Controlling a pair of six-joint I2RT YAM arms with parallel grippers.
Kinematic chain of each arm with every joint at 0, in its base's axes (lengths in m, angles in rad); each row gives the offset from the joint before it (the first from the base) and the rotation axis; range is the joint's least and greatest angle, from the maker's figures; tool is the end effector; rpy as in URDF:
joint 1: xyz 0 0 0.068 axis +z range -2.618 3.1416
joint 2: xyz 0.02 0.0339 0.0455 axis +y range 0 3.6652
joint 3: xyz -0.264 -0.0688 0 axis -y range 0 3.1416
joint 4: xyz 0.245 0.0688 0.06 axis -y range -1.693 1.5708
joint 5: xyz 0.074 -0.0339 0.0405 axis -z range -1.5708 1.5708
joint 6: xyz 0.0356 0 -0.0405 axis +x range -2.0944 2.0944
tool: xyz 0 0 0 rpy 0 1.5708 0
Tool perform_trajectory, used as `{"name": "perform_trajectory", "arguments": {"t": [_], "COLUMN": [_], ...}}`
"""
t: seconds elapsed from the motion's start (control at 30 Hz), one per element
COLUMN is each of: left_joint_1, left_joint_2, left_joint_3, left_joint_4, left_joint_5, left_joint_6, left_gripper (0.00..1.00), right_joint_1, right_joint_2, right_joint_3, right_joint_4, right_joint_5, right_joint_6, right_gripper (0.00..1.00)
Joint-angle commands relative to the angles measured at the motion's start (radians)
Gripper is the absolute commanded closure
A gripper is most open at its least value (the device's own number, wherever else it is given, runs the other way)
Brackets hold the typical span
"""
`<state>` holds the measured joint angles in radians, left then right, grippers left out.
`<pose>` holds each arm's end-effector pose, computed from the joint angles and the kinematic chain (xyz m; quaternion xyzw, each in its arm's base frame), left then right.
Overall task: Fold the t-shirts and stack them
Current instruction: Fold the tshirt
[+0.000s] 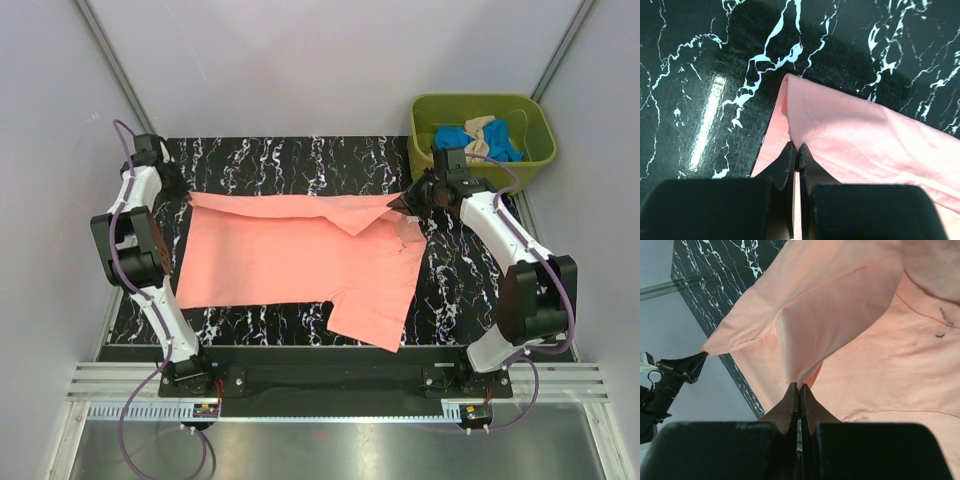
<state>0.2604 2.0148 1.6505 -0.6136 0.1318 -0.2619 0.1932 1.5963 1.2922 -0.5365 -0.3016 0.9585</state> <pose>0.4310 0.1100 0.2300 -0.2278 0.9269 -0.0632 0.2914 0.3419 0.0777 0.2808 0.2951 0.8767 0.3099 0.2196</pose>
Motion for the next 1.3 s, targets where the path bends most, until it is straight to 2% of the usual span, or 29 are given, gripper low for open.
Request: {"name": "perform_trajectory", "arguments": {"t": [0.0, 0.23, 0.6, 1.27], "left_joint_1": [0.005, 0.005, 0.007, 0.005], "left_joint_2": [0.010, 0.002, 0.002, 0.025], "left_joint_3": [0.043, 0.013, -0.038, -0.109], "left_joint_4": [-0.005, -0.008, -0.072, -0.101], "left_joint_5": [-0.014, -0.027, -0.126, -0.113], "left_joint_6": [0.032, 0.035, 0.027, -0.011], "left_gripper": [1.00, 1.00, 1.00, 1.00], "right_joint_1": [0.006, 0.006, 0.006, 0.006], "right_joint_2": [-0.062, -0.088, -0.058, -0.027], "right_joint_3": [-0.028, -0.079, -0.114, -0.123], "right_joint_4": [-0.039, -0.065, -0.051, -0.097], "right_joint_5": [0.033, 0.045, 0.033, 0.016], "right_joint_6": [0.062, 0.083, 0.066, 0.005], "right_gripper": [1.00, 1.00, 1.00, 1.00]}}
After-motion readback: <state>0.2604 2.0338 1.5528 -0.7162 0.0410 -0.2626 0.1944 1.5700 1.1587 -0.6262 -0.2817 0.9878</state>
